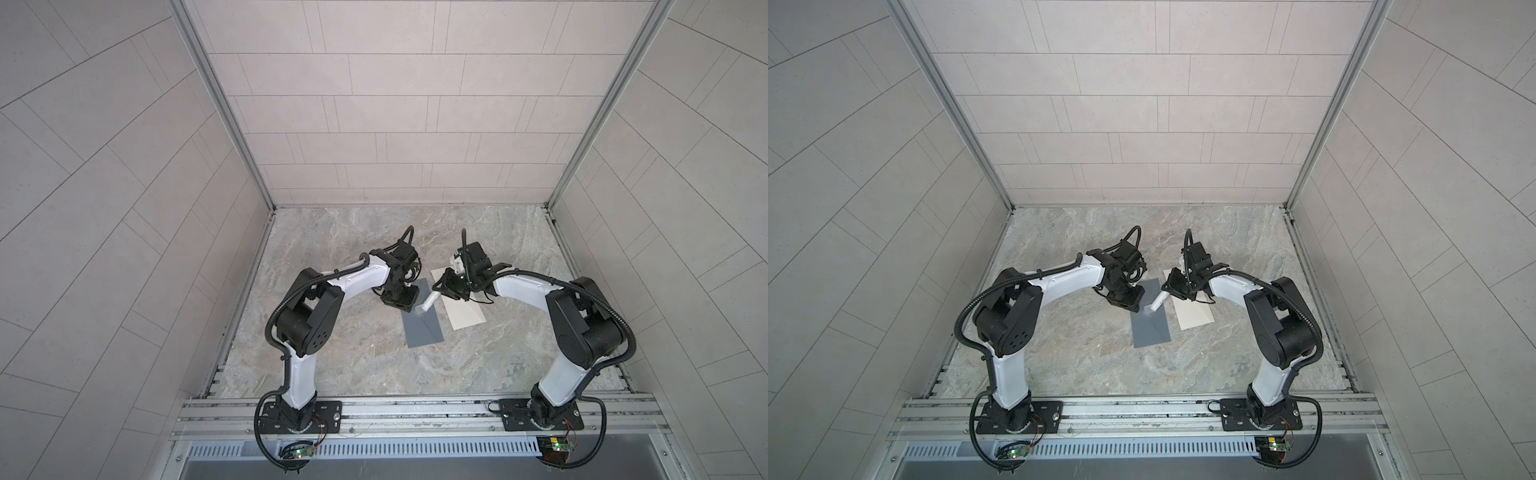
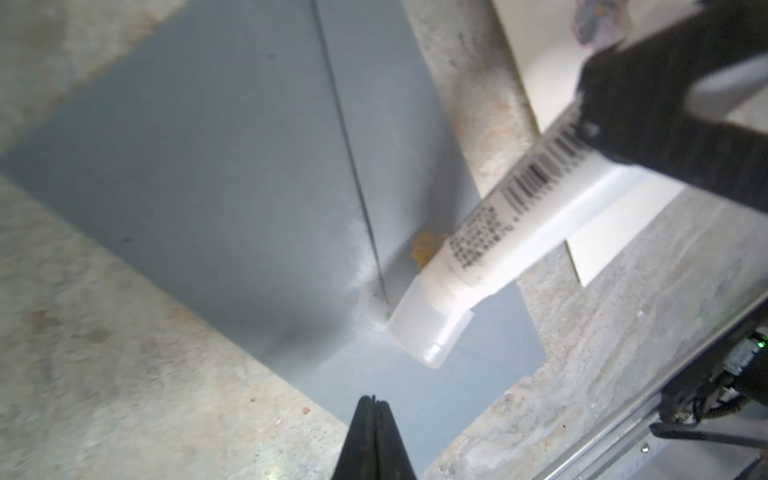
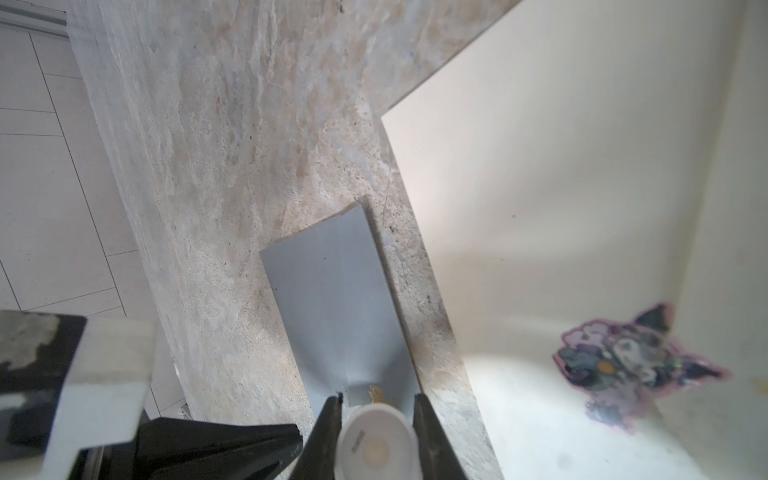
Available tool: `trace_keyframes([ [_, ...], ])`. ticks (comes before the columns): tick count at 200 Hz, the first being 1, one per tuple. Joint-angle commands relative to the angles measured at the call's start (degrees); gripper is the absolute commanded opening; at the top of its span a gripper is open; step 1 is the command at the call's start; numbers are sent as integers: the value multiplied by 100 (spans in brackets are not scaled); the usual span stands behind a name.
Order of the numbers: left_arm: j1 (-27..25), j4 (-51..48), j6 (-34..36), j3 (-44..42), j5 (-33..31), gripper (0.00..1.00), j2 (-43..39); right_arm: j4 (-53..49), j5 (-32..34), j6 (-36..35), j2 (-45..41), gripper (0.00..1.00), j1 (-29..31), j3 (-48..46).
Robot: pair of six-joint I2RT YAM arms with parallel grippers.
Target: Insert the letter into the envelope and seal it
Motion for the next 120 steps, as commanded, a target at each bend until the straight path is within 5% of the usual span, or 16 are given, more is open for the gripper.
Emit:
trace_keyframes([
  [1, -75, -52, 239, -23, 409, 5, 14, -96, -89, 85, 173, 0, -39, -40],
  [120, -80, 247, 269, -217, 73, 0, 453, 295, -576, 417, 453, 0, -189, -174],
])
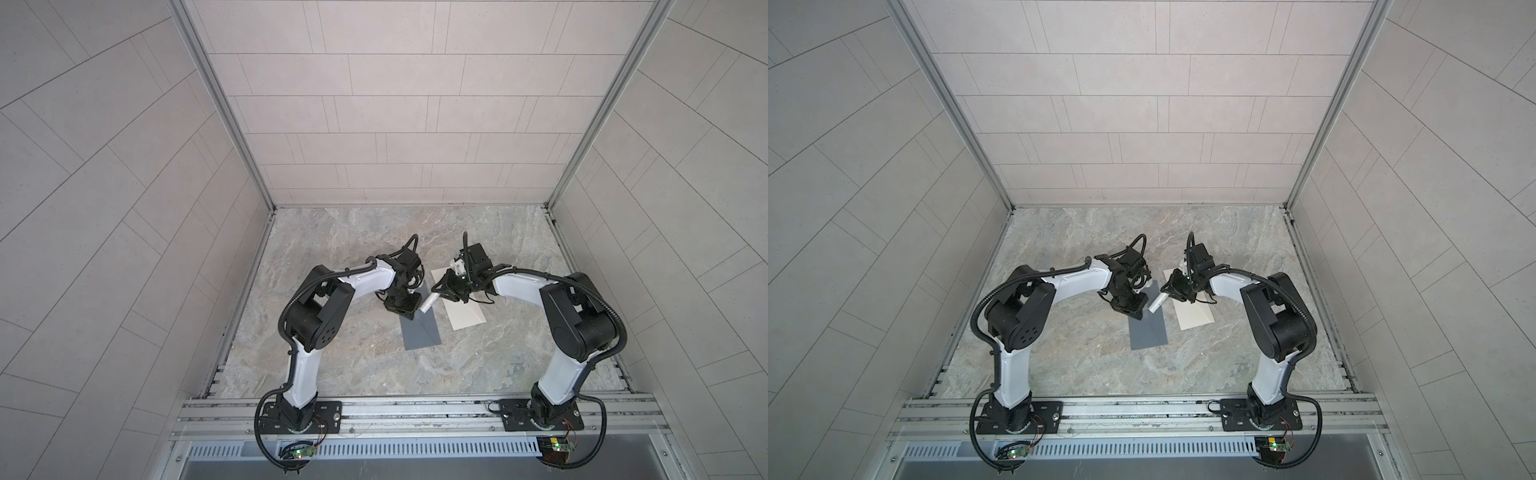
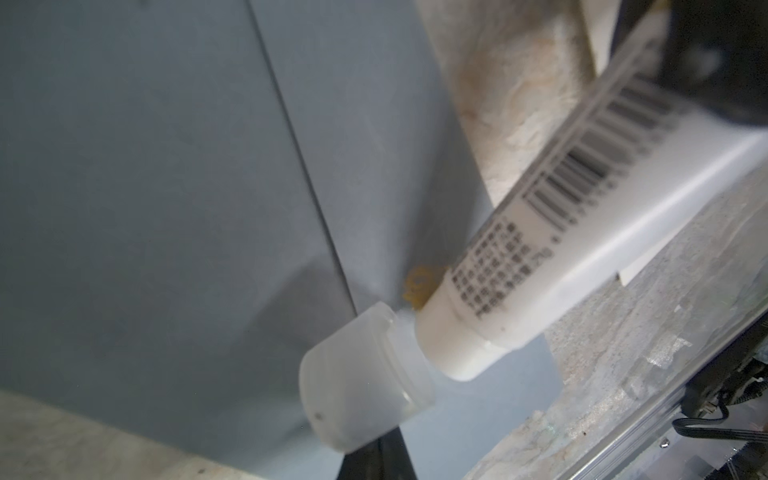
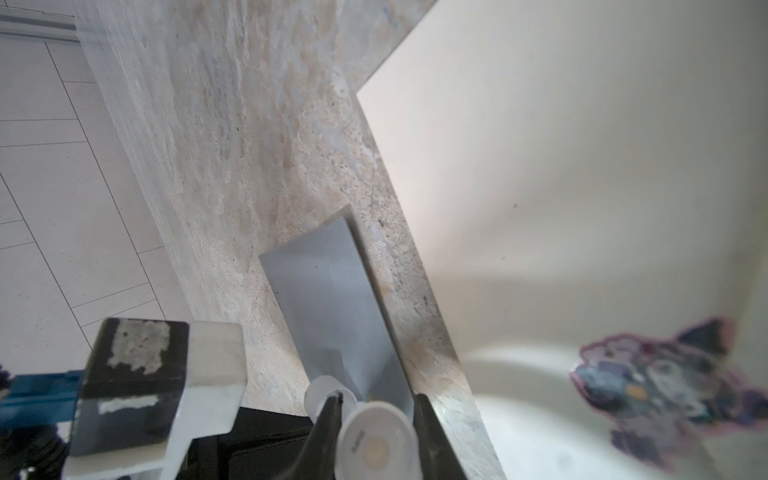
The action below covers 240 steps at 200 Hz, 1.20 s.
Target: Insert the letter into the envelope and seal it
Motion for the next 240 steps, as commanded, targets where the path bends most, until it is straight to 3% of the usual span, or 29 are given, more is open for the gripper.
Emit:
trace_keyframes([
  [1, -1, 55, 171, -121, -8, 0, 49, 44, 51, 127, 163, 0, 3, -119],
  [39, 33, 60, 245, -201, -92, 0, -143, 125, 228, 212, 125, 0, 3, -21],
  [112, 566, 218, -42, -465, 66, 0, -1335, -310, 349, -14, 106, 0, -4, 278],
  [164, 552, -81, -204, -222, -313, 0, -775, -283, 380, 29, 135, 0, -17, 287],
  [240, 322, 200, -266, -152, 11, 0, -340, -236, 223, 102, 88, 0, 55, 215],
])
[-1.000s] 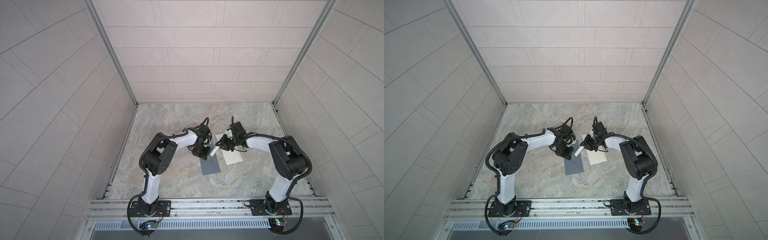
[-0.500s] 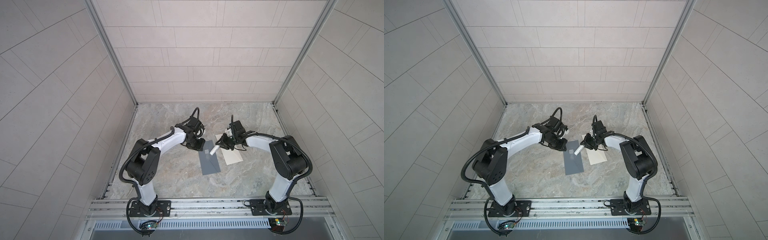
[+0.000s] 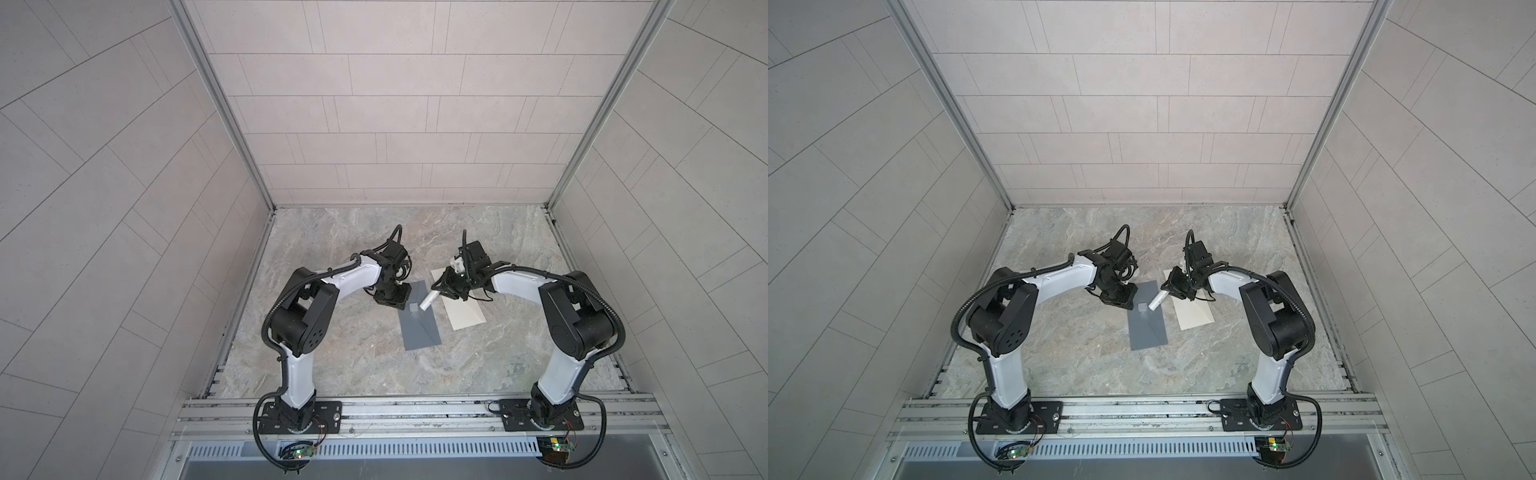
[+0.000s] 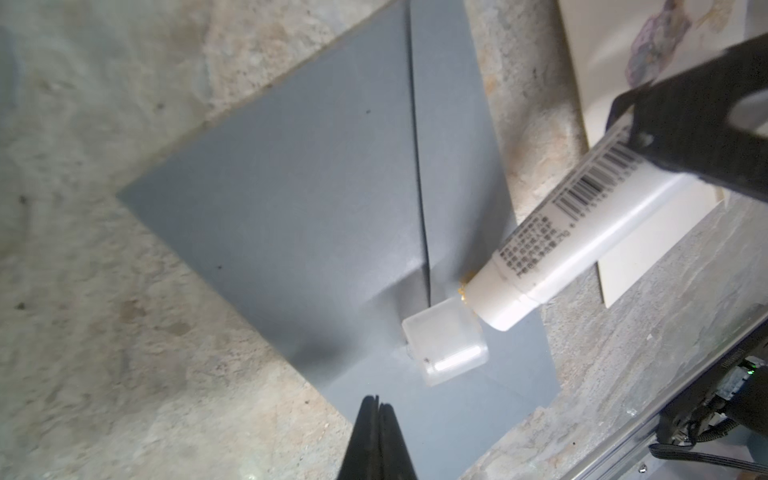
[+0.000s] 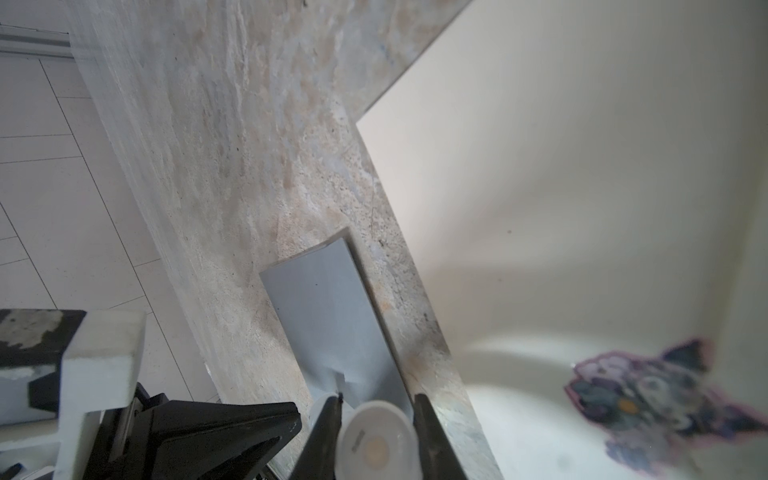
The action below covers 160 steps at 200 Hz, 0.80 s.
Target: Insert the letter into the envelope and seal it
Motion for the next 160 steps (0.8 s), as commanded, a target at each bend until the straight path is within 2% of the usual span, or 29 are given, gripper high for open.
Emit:
trace_keyframes([
  [1, -136, 28, -12, 127, 124, 0, 179, -55, 35, 47, 20, 0, 53, -7],
  [160, -199, 173, 30, -41, 44, 0, 553, 260, -21, 293, 149, 0, 132, 179],
])
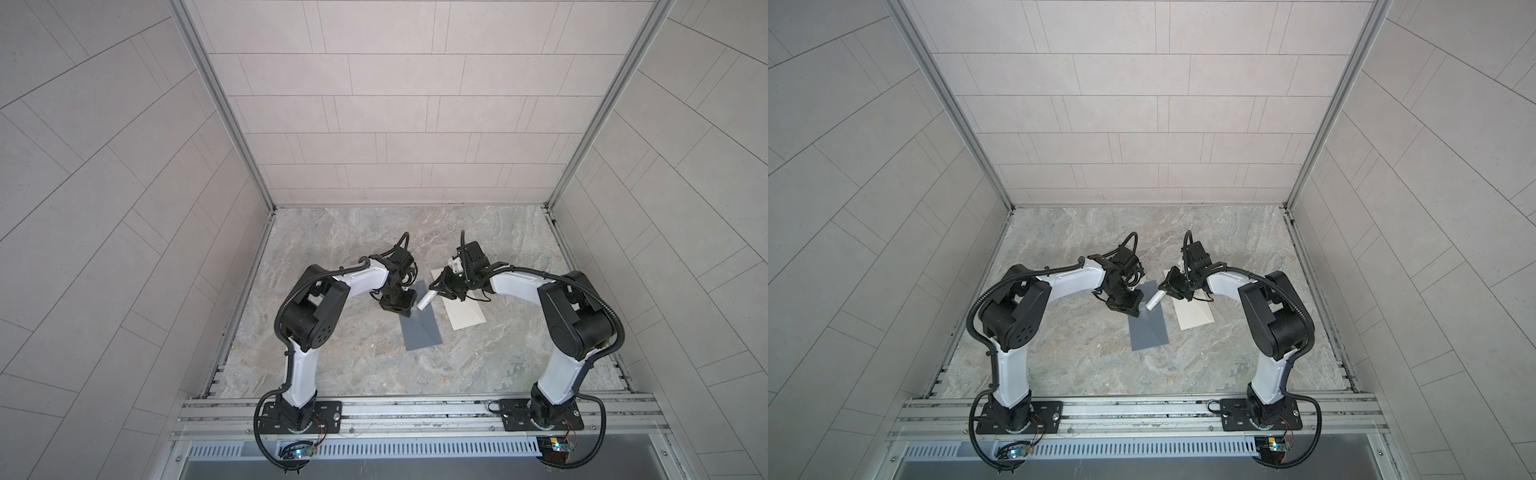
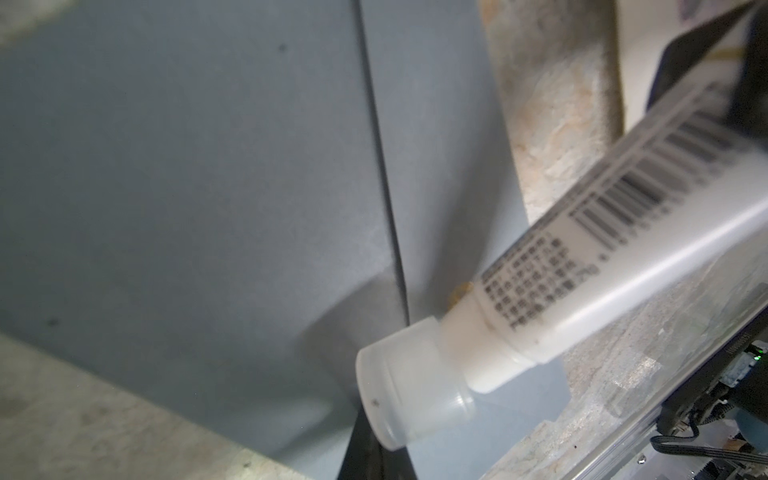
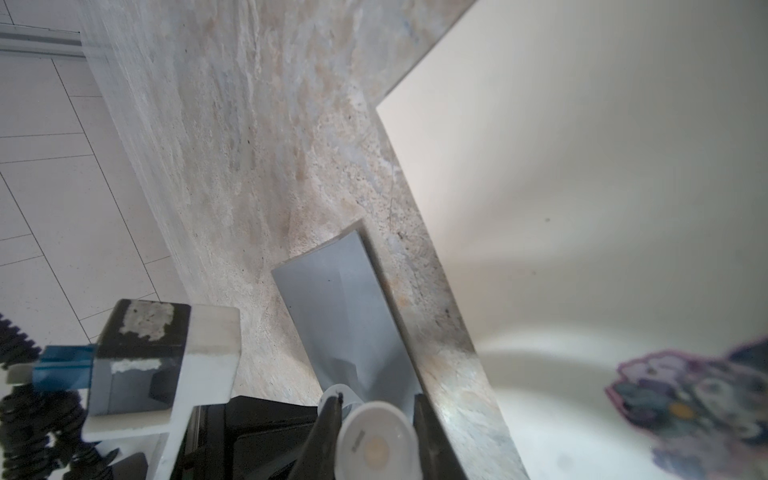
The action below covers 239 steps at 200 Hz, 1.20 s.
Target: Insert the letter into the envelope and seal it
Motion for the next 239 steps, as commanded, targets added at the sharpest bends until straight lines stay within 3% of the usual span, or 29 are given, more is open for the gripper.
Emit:
trace_keyframes([
  [1, -13, 24, 64, -51, -126, 0, 164, 112, 36, 80, 148, 0, 36, 191],
  [125, -11, 95, 122, -77, 97, 0, 139, 356, 27, 212, 323, 0, 89, 276],
  [199, -2, -365, 193, -163, 145, 0, -625, 284, 116, 110, 414, 0, 85, 205],
  [239, 45, -647, 57, 39, -542, 0, -686, 255, 124, 82, 405, 0, 89, 161],
])
